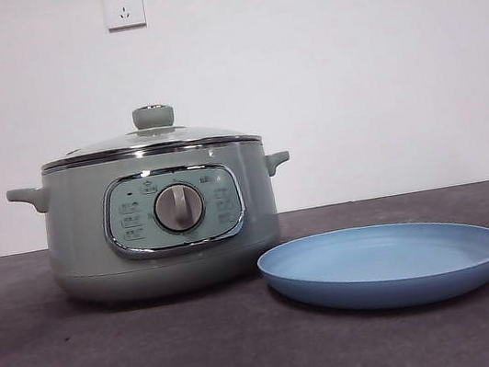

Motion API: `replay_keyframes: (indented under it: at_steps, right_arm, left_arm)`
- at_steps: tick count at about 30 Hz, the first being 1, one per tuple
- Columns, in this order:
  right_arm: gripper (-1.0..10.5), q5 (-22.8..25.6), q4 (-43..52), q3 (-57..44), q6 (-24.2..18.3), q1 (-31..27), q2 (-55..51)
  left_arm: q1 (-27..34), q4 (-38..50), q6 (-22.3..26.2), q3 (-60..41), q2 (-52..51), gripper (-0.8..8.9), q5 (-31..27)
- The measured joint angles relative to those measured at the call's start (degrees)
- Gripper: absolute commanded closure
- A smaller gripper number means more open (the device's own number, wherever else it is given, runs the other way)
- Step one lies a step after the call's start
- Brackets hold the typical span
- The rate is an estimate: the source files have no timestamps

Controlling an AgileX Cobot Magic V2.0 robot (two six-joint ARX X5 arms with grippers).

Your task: Take the corn out from the steamer,put the corn on the plate,close the lid

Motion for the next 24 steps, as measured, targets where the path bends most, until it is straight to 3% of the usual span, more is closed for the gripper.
replay_keyframes:
  at_steps: [4,6,8,9,11,13,24]
  right_arm:
    - [9.4,0.04,-0.37,0.0,-0.52,0.87,0.66]
    - [8.7,0.04,-0.37,0.0,-0.59,1.01,0.63]
    - [7.1,0.04,-0.37,0.0,-0.83,1.01,0.63]
    - [6.3,0.07,-0.37,0.0,-0.9,1.01,0.63]
    - [4.2,0.13,-0.37,0.0,-0.92,1.01,0.63]
    - [3.3,0.13,-0.39,0.0,-0.92,1.01,0.63]
    - [3.5,0.22,-0.46,0.0,-0.9,1.01,0.63]
  left_arm:
    - [0.0,-0.39,0.72,0.61,0.63,7.59,0.0]
    - [0.0,-0.57,0.7,0.61,0.68,5.5,0.0]
    - [0.0,-0.55,0.7,0.61,0.7,2.72,0.0]
    - [0.0,-0.52,0.7,0.61,0.72,2.18,0.0]
    - [0.0,-0.55,0.7,0.61,0.72,2.09,0.02]
    - [0.0,-0.55,0.7,0.61,0.72,2.11,0.02]
    - [0.0,4.04,0.96,0.63,2.05,2.16,-0.04]
